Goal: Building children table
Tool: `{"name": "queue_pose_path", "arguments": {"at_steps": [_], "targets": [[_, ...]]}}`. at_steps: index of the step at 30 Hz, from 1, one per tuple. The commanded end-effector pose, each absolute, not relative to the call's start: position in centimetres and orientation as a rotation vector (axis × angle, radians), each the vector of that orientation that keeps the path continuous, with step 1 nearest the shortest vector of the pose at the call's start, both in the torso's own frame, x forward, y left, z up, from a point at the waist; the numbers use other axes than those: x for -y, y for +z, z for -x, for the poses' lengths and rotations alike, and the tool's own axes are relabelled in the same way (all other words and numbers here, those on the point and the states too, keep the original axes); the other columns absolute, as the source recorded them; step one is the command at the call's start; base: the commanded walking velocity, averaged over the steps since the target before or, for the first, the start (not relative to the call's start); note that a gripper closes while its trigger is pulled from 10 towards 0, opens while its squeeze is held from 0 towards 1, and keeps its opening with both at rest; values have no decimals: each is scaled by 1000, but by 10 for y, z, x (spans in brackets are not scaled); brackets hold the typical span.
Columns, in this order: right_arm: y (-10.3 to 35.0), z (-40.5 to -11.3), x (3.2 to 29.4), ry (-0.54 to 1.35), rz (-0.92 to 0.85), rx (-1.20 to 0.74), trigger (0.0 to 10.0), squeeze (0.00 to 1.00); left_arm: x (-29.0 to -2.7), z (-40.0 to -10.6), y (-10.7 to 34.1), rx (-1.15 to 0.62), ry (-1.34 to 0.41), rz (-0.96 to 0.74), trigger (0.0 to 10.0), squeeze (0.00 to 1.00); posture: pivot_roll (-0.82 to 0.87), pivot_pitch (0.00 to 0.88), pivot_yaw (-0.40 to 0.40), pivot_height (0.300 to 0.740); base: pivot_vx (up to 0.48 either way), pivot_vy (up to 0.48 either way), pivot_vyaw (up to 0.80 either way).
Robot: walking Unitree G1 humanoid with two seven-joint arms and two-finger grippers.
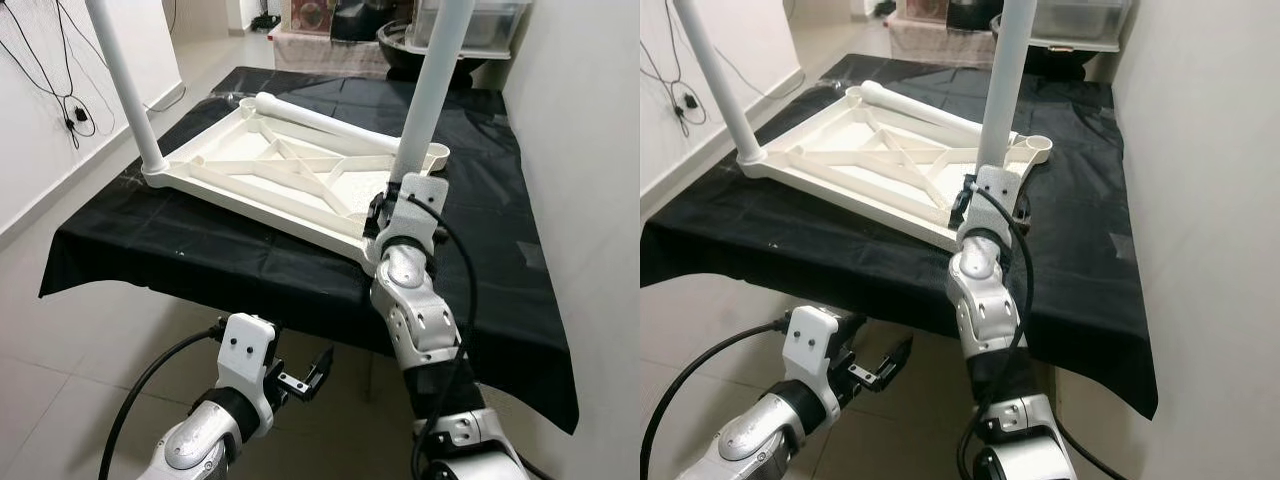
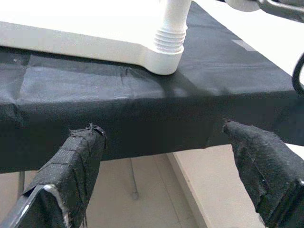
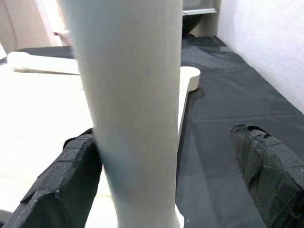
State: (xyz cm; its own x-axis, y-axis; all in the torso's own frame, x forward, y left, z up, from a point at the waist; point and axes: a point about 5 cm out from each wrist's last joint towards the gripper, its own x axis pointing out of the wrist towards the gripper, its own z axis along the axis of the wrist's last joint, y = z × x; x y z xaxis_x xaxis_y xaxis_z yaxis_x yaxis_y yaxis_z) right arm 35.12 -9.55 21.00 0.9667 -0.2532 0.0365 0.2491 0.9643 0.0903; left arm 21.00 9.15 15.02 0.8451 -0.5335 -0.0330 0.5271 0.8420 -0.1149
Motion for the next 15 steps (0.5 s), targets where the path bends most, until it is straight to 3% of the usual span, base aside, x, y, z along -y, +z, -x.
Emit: {"name": "queue_pose_path", "arguments": {"at_steps": [1, 9, 15], "targets": [[200, -344, 84, -167, -94, 0, 10000, 0, -92, -210, 144, -80, -560, 90, 10000, 0, 187, 61, -20, 740, 0, 0, 0], [191, -332, 92, -106, -71, -35, 10000, 0, -93, -212, 143, -77, -557, 87, 10000, 0, 182, 43, -25, 740, 0, 0, 0], [160, -298, 115, 43, 24, -120, 10000, 0, -96, -215, 138, -76, -535, 81, 10000, 0, 162, 9, -27, 740, 0, 0, 0]]}}
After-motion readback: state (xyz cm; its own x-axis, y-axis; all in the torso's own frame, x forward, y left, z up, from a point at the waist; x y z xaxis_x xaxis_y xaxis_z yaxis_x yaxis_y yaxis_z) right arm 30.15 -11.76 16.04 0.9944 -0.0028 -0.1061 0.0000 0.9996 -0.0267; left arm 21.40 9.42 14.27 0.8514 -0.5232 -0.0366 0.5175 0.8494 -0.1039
